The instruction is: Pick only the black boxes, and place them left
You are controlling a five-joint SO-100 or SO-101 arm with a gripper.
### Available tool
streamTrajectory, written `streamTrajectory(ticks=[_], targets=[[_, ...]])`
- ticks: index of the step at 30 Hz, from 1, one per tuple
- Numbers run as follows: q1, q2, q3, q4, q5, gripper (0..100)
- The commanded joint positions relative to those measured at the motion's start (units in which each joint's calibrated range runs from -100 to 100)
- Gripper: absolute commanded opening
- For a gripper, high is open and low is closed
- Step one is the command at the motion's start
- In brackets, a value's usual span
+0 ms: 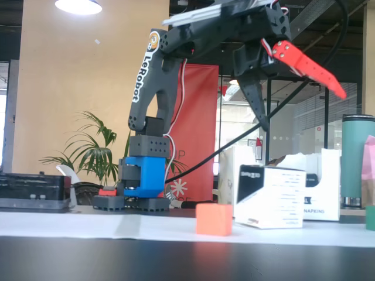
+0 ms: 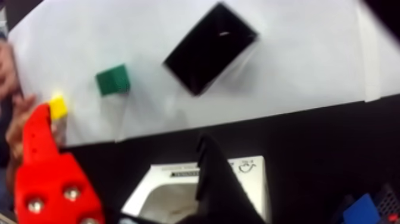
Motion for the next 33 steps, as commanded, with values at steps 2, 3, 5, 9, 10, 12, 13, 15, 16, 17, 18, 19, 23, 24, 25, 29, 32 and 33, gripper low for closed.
streamTrajectory(ticks=[2, 3, 5, 9, 10, 12, 13, 15, 16, 17, 18, 19, 23, 24, 25, 29, 32, 33], targets=[[3.38, 1.79, -9.25, 0.07, -1.93, 45], [3.47, 3.05, -9.69, 0.00, -1.98, 45], [4.07, 5.11, -10.58, 0.07, -1.98, 45], [5.11, 9.53, -12.44, -0.08, -2.03, 45], [5.46, 10.64, -12.79, -0.16, -2.03, 45], [5.80, 12.93, -13.68, -0.32, -2.03, 45], [5.89, 14.04, -14.30, -0.32, -2.03, 45], [5.63, 16.80, -16.34, -0.40, -2.03, 45], [5.37, 18.38, -17.40, -0.40, -2.03, 45], [5.20, 20.20, -18.47, -0.40, -2.03, 45], [5.11, 22.25, -19.71, -0.40, -2.03, 45], [4.94, 23.91, -20.68, -0.40, -2.03, 45], [4.16, 28.89, -23.79, -0.40, -1.77, 36], [3.81, 29.44, -24.05, -0.40, -1.72, 31], [3.29, 29.60, -23.70, -0.40, -1.56, 26], [1.39, 29.52, -23.34, 0.55, -1.40, 10], [0.09, 29.37, -23.61, 2.86, -1.29, 9], [-0.35, 28.65, -23.79, 3.89, -0.77, 9]])
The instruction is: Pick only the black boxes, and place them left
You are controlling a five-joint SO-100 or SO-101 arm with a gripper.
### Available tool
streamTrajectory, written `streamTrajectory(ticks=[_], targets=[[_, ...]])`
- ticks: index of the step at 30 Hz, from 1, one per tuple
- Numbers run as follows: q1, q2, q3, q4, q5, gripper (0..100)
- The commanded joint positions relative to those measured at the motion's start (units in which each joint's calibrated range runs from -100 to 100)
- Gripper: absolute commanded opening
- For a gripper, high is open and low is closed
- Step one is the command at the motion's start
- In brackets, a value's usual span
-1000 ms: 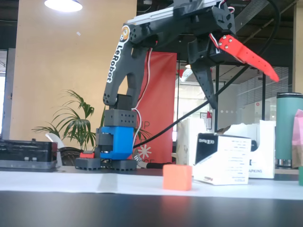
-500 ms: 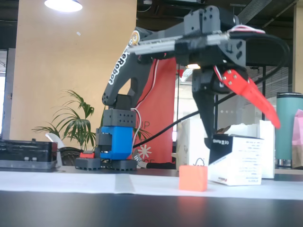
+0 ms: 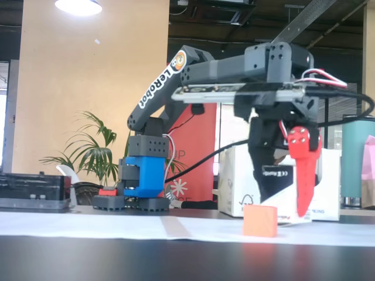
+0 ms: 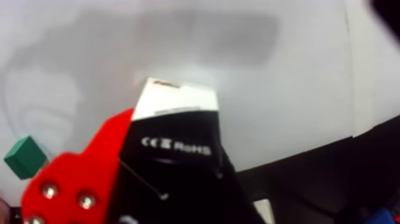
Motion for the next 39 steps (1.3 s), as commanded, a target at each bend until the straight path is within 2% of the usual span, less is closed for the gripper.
streamTrajectory(ticks=[1, 6, 11, 26, 39], targets=[[-1.90, -4.92, -5.07, 4.10, 1.64, 9], [-2.16, -15.51, -4.99, 3.62, 7.75, 9], [-4.06, -26.49, -0.29, 3.54, 11.17, 9], [-23.64, -57.39, 28.35, 1.00, 11.43, 9], [-32.65, -65.05, 51.84, 1.00, 11.38, 9]])
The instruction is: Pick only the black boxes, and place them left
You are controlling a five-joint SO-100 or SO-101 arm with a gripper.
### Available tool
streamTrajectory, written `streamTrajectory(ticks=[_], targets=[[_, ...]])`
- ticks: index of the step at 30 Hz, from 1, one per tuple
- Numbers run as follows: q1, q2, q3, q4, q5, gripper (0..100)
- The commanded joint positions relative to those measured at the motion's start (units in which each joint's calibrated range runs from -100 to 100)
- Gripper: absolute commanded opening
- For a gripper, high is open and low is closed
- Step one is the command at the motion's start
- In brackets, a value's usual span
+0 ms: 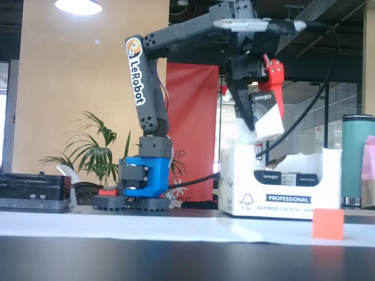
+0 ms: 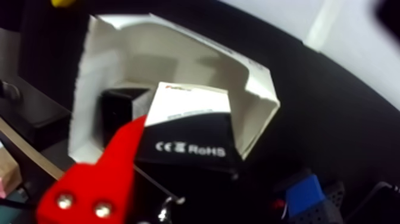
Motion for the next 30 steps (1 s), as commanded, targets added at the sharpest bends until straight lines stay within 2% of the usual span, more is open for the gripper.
streamTrajectory(ticks=[1, 10, 16, 18, 21, 30], targets=[[-2.89, -5.25, 3.30, -0.85, 0.24, 9], [-6.36, -6.04, 9.33, -0.85, 0.19, 12], [-5.58, -7.62, 10.22, -0.85, 0.40, 36], [-5.49, -9.36, 10.84, -0.85, 1.98, 44], [-4.63, -13.94, 14.74, -0.93, 5.87, 48], [14.34, -34.49, 30.07, -17.15, 17.61, 48]])
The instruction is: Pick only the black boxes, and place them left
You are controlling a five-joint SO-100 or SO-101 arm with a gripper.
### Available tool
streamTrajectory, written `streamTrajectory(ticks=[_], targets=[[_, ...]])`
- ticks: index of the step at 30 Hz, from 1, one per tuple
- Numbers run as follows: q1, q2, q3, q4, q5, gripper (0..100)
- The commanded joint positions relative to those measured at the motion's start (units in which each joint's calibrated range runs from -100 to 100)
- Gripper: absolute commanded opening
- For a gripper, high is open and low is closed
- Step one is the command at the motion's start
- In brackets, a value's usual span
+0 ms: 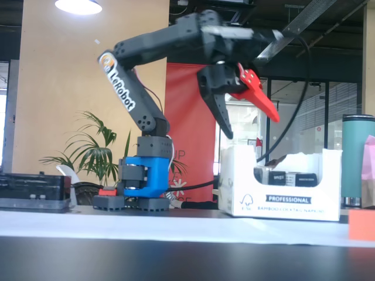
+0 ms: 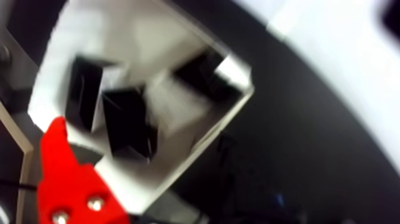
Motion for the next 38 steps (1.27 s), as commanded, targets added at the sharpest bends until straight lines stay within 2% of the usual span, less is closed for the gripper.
streamTrajectory(ticks=[1, 5, 16, 21, 26, 31, 38], targets=[[9.96, -14.38, 5.01, -8.94, 6.71, 48], [17.14, -20.86, 9.89, -15.77, 9.40, 38], [33.95, -38.01, 20.88, -28.73, 9.45, 0], [42.00, -46.86, 26.91, -29.69, 9.50, 0], [48.24, -53.42, 33.38, -29.69, 11.98, 0], [54.48, -54.53, 38.79, -29.69, 14.71, 0], [62.01, -54.61, 47.92, -29.69, 15.87, 0]])
